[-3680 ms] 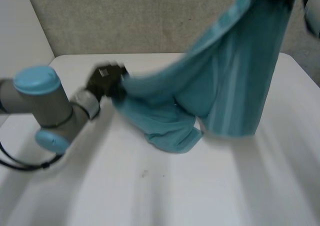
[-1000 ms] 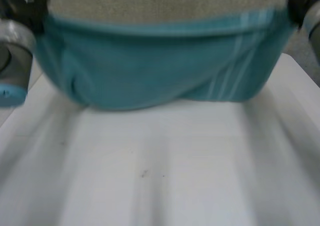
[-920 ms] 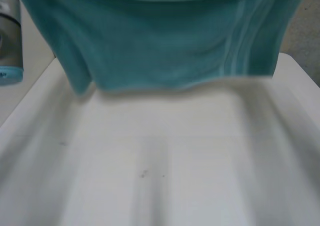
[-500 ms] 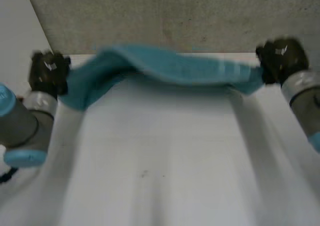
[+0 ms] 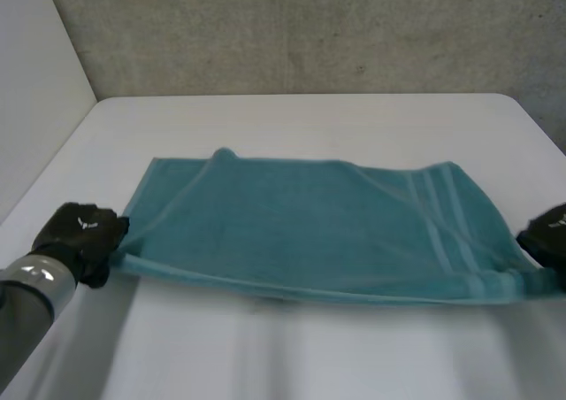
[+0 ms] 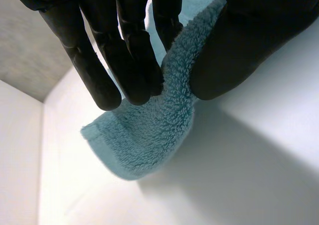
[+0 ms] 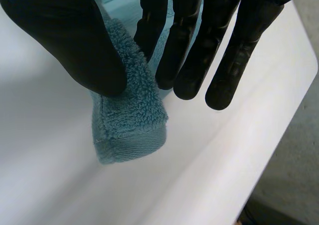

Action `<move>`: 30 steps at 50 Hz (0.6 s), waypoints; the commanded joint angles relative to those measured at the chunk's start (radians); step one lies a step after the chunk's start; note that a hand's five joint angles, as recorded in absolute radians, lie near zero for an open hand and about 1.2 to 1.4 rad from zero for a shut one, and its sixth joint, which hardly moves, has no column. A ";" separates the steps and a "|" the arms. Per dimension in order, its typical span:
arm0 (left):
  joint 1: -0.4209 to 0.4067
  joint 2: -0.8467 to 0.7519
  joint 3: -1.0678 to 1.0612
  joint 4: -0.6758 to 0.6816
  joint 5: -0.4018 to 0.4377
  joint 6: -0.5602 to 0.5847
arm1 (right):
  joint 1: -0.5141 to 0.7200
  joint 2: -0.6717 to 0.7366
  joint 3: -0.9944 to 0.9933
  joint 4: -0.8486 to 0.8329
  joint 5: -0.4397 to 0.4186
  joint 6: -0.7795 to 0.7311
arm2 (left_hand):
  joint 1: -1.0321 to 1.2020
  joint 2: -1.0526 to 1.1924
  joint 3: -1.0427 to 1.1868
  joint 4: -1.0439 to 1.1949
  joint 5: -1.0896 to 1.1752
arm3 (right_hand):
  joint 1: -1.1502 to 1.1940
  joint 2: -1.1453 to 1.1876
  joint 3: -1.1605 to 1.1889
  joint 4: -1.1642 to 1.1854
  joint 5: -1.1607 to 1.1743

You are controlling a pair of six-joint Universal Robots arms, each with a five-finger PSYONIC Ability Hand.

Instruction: Fold the laundry

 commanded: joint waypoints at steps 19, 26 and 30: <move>-0.020 -0.486 0.423 0.323 0.069 0.193 | 0.092 0.299 -0.242 -0.422 0.083 0.219 | 0.280 0.199 0.201 0.200 0.255 | 0.422 0.215 0.209 0.203 0.337; -0.054 -0.727 0.719 0.355 0.067 0.202 | 0.135 0.523 -0.469 -0.477 0.138 0.301 | 0.280 0.199 0.201 0.200 0.255 | 0.422 0.215 0.209 0.203 0.337; -0.054 -0.840 0.854 0.355 0.067 0.203 | 0.152 0.638 -0.587 -0.506 0.178 0.301 | 0.280 0.199 0.201 0.200 0.255 | 0.422 0.215 0.209 0.203 0.337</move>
